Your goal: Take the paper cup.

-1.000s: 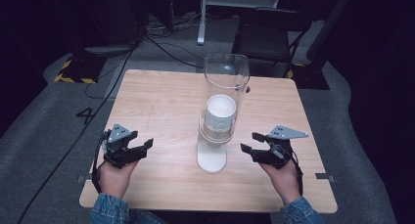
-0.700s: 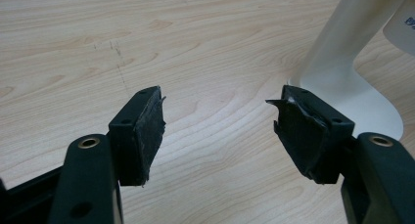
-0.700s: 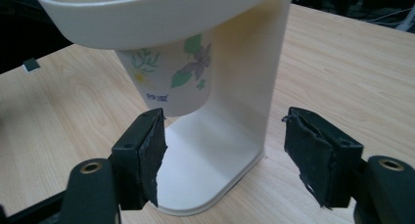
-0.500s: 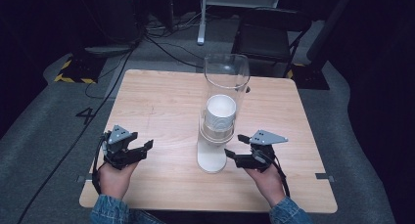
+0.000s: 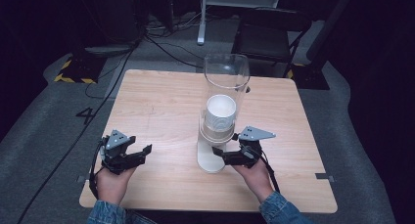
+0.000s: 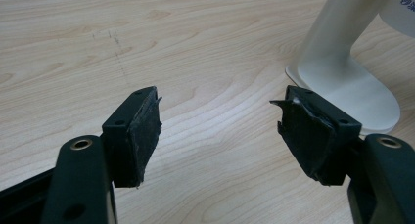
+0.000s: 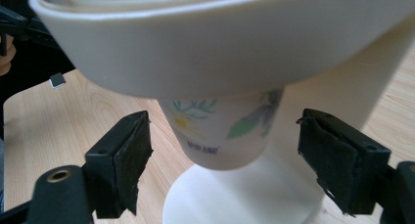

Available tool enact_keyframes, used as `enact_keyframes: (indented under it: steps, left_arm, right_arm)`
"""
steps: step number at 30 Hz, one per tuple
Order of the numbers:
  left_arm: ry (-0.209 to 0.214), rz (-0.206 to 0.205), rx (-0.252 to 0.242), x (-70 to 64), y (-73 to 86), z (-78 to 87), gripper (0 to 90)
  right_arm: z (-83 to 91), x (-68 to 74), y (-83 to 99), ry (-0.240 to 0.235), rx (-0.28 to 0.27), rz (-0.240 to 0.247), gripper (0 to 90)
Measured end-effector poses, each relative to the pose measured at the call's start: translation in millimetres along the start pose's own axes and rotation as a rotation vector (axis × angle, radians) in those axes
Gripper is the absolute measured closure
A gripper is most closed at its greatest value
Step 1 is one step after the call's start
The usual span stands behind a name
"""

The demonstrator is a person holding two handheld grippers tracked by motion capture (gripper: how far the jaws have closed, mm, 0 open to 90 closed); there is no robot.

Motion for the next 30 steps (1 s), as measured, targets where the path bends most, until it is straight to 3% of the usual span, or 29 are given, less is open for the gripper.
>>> enact_keyframes:
  steps: [5, 11, 17, 21, 30]
  left_arm:
    - [-0.004, -0.015, 0.006, -0.2, 2.8, -1.1, 30.9]
    - [-0.004, -0.005, 0.007, 0.8, 4.1, -0.2, 30.9]
    - [-0.005, -0.011, 0.011, 0.8, 5.0, -1.1, 30.9]
    - [-0.006, -0.011, 0.013, 0.7, 5.5, -1.4, 30.9]
    - [-0.006, -0.010, 0.011, 1.9, 5.4, -0.4, 30.9]
  right_arm:
    - [-11.6, 1.4, 0.6, -0.013, -0.012, 0.000, 20.1]
    - [-24.2, 5.8, -0.3, 0.020, -0.040, 0.073, 18.6]
    - [-24.5, 2.5, -2.1, 0.013, -0.062, 0.038, 23.7]
    - [-24.1, -0.2, -1.1, 0.038, -0.052, 0.050, 32.4]
    - [-23.4, -2.3, -1.1, 0.037, -0.043, 0.086, 33.8]
Point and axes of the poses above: each handheld gripper's, and its own axes: z roughly backward along the jaws, y roughly out of its underside, x roughly to its left, the point moved 9 cm from there along -z, roughly forward along the jaws, and after that the axes turned 4 degrees about -y, right-handed, at the moved point
